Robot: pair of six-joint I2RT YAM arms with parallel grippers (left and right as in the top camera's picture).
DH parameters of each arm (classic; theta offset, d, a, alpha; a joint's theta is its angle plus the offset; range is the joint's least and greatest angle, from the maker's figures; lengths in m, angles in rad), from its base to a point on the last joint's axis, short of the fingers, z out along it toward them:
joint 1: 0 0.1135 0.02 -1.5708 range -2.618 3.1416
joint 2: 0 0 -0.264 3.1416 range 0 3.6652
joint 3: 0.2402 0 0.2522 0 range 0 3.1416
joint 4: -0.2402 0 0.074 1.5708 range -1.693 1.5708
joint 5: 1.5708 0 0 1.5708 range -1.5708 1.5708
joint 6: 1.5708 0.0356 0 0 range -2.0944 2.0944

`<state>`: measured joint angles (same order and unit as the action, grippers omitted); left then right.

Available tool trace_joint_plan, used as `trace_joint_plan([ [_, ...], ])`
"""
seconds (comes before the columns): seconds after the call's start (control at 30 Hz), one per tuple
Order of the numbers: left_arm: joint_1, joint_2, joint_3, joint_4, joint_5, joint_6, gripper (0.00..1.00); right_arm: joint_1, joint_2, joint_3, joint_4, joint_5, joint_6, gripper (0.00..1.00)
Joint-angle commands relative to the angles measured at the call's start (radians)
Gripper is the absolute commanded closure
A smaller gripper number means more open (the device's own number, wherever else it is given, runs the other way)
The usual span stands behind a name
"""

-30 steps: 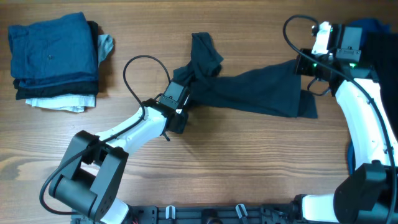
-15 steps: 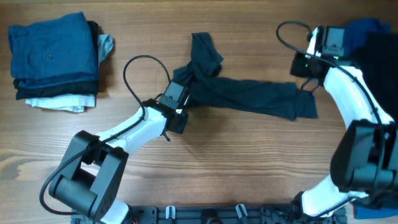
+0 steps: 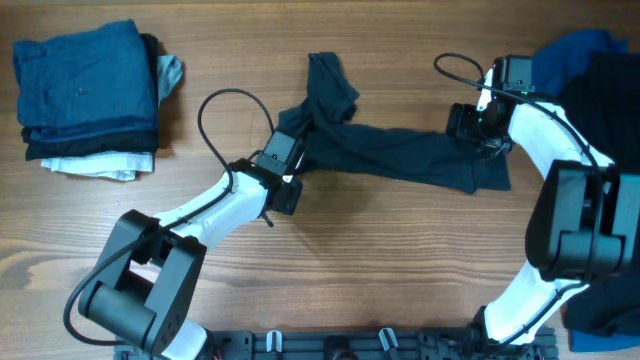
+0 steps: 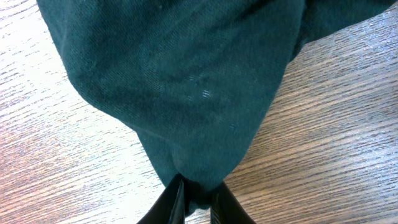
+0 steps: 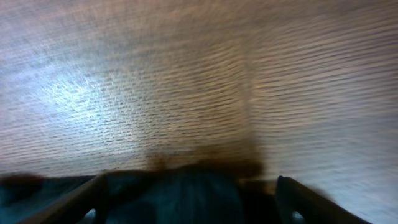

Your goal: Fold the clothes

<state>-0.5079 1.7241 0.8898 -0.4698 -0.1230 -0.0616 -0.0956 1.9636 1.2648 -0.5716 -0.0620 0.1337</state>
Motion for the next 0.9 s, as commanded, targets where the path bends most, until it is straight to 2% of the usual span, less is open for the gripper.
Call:
trace_joint_plan([
  [0.0, 0.0, 0.027, -0.026, -0.004, 0.014, 0.0, 0.85, -0.004, 0.03, 0.003, 0.019, -0.089, 0.003, 0.37],
  [0.03, 0.0, 0.027, -0.026, -0.004, 0.014, 0.0, 0.85, -0.004, 0.027, 0.006, 0.027, -0.1, -0.003, 0.6],
  [0.07, 0.0, 0.027, -0.026, -0.004, 0.014, 0.0, 0.85, -0.004, 0.024, 0.01, 0.029, -0.097, -0.003, 0.79],
  [0.1, 0.0, 0.027, -0.026, -0.004, 0.014, 0.0, 0.85, -0.004, 0.02, 0.016, 0.028, -0.094, -0.006, 0.92],
  [0.13, 0.0, 0.027, -0.026, -0.004, 0.014, 0.0, 0.85, -0.004, 0.014, 0.024, 0.022, -0.093, -0.007, 0.96],
  [0.33, 0.0, 0.027, -0.026, -0.005, 0.014, 0.0, 0.85, -0.004, -0.068, 0.156, -0.074, -0.053, -0.029, 0.96],
  [0.47, 0.0, 0.027, -0.026, -0.005, 0.014, 0.0, 0.85, -0.004, -0.117, 0.253, -0.067, 0.023, -0.028, 0.96],
  [0.67, 0.0, 0.027, -0.026, 0.006, 0.014, 0.0, 0.86, -0.004, -0.032, 0.266, 0.118, 0.101, -0.055, 0.96],
  [0.87, 0.0, 0.027, -0.026, 0.0, 0.014, 0.0, 0.87, -0.006, 0.183, 0.266, 0.391, 0.169, -0.049, 0.96],
])
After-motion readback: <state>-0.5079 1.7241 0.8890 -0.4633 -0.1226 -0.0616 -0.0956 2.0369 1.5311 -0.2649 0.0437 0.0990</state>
